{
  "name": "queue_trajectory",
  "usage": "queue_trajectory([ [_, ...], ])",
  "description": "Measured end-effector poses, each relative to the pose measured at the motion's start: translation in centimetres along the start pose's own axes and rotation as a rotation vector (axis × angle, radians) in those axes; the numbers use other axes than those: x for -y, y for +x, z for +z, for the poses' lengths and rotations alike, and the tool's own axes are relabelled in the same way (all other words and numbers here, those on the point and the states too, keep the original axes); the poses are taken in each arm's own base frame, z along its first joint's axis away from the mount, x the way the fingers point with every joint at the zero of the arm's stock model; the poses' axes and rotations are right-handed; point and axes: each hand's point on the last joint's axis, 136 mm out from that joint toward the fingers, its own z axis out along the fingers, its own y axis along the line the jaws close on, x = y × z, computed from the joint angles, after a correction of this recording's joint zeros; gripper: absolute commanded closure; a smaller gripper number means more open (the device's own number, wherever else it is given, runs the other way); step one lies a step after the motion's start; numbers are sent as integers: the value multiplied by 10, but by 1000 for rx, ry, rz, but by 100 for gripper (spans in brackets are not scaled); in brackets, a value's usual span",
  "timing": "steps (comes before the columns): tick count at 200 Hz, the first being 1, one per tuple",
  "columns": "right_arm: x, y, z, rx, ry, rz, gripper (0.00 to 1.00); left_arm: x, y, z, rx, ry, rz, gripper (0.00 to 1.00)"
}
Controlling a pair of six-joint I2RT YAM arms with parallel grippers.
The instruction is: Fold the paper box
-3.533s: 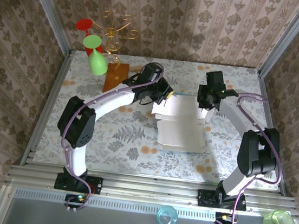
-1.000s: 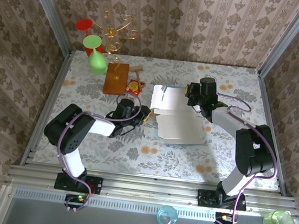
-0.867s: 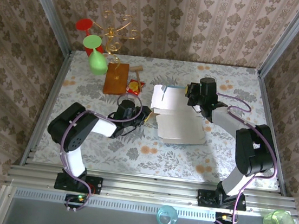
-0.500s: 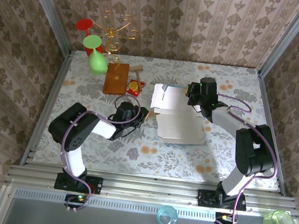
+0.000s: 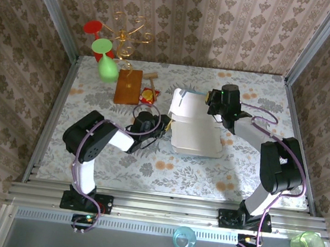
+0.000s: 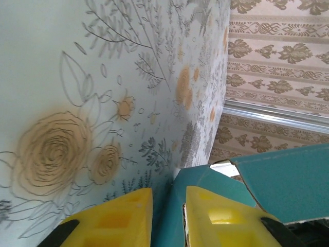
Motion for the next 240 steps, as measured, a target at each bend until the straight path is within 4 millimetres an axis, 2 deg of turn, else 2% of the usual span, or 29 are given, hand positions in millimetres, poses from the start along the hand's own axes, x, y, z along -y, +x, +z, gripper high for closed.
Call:
queue_trajectory([
  [53,-2,-1,0,2,-7,4,100,-4,9,5,-20,-50,34,67],
  [88,-4,-1,0,0,-15,2,100,-2,11,11,-41,-136,144,63],
  [107,-7,0,0,-4,-27,-4,100,2,12,10,-51,-152,195,62],
  [127,-6,1,0,-9,-35,-28,100,-3,14,5,-70,-182,242,57],
  [156,-3,0,0,-8,-37,-82,100,-1,17,-19,-90,-191,290,49],
  [194,-6,1,3,-28,-109,-148,100,11,9,-63,-81,-181,334,49],
  [221,-4,2,11,-46,-137,-188,100,31,-14,-87,-27,-166,375,52],
  [240,-3,6,10,-70,-151,-221,100,31,-37,-96,20,-182,386,55],
])
